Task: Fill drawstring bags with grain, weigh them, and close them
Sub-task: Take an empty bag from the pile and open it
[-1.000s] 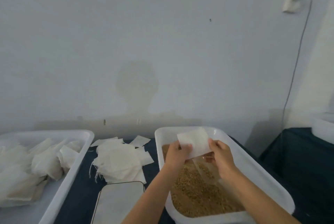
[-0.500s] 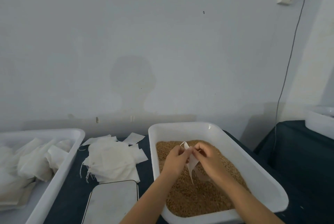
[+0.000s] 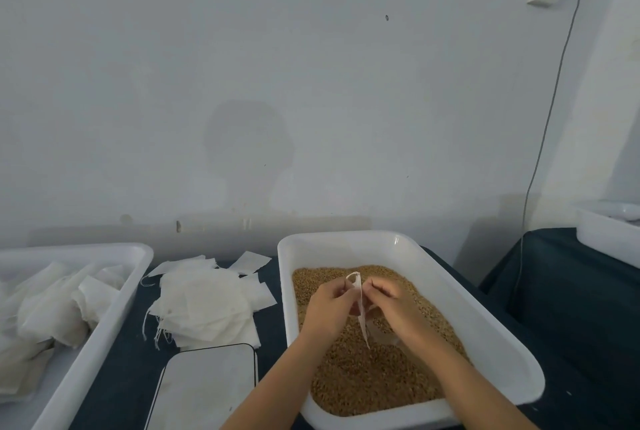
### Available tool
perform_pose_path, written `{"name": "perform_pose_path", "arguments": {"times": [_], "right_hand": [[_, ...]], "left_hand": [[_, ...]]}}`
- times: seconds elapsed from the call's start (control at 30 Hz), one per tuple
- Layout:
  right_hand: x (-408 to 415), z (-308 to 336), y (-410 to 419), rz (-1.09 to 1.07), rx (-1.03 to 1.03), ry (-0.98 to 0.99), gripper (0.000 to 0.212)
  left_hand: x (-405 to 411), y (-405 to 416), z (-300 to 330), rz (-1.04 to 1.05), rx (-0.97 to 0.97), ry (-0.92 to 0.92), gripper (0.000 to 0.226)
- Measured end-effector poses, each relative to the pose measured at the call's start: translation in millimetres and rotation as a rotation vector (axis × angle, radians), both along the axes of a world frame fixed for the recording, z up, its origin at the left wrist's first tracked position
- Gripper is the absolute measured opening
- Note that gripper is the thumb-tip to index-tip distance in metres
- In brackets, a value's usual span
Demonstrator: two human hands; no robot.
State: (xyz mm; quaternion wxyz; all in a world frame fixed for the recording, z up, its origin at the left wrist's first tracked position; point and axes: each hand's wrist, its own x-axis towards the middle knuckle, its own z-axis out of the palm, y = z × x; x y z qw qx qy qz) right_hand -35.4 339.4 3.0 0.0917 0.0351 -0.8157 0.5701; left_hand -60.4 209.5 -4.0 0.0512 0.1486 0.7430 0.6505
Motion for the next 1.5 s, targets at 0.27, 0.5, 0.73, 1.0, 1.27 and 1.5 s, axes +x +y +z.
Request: {"name": "perform_pose_path", "arguments": {"times": [0.27, 0.5, 0.73, 1.0, 1.27, 1.5], "right_hand": [[-4, -1, 1, -0.076, 0.096, -0.027, 0.024], [-5, -9, 6, -0.25, 0.237, -0.128, 0.017], [-2, -2, 5, -0.287, 0.052, -0.238, 0.02], [2, 0, 11, -0.41, 0.049, -0.133, 0.033], [11, -9, 19, -0.362, 0.973, -0.577, 0.076], [18, 8, 24, -0.346, 1.095, -0.46, 0.018]], "left_hand": [[3, 1, -2, 0.03, -0.251, 0.183, 0.022], [7, 1, -1, 0.191, -0.366, 0.316, 0.02], [13, 3, -4, 0.095, -0.817, 0.631, 0.029], [19, 2, 4, 0.23, -0.69, 0.863, 0.015], [16, -1, 2, 0.283, -0.719, 0.73, 0.027], [16, -6, 10, 0.434, -0.544, 0.578, 0.015]]}}
